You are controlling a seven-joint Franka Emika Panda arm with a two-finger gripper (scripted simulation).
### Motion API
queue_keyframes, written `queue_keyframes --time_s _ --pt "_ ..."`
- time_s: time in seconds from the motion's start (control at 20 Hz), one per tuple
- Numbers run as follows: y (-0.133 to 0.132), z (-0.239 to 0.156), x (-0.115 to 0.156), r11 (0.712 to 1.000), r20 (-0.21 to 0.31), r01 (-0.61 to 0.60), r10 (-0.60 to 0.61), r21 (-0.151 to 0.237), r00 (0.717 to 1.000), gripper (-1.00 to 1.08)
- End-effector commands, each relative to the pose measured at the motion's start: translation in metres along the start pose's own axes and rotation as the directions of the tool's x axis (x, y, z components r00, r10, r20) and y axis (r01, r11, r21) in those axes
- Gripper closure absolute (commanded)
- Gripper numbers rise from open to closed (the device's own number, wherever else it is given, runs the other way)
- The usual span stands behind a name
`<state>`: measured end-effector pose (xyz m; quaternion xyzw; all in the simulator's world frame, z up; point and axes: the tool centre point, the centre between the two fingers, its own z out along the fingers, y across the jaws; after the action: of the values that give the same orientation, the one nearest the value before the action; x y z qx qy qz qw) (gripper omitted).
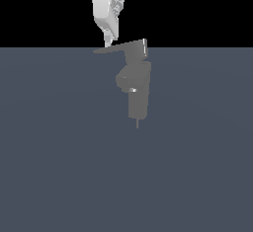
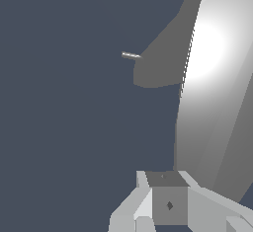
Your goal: Turn on the faucet by rotating a designated handle.
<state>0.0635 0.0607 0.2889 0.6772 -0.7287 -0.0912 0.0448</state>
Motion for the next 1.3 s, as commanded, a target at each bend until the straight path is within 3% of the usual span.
queue_keyframes --time_s 0.0,0.75,1.25 --pt "-0.008 0.008 -0.003 0.999 -0.011 -0.043 0.043 0.001 0.999 1.08" --pt "-0.02 0.023 -0.008 0.993 -0.034 -0.119 0.119 0.003 0.992 1.08" --pt "0.004 0.024 -0.012 0.993 -0.034 -0.119 0.119 0.003 0.992 1.08"
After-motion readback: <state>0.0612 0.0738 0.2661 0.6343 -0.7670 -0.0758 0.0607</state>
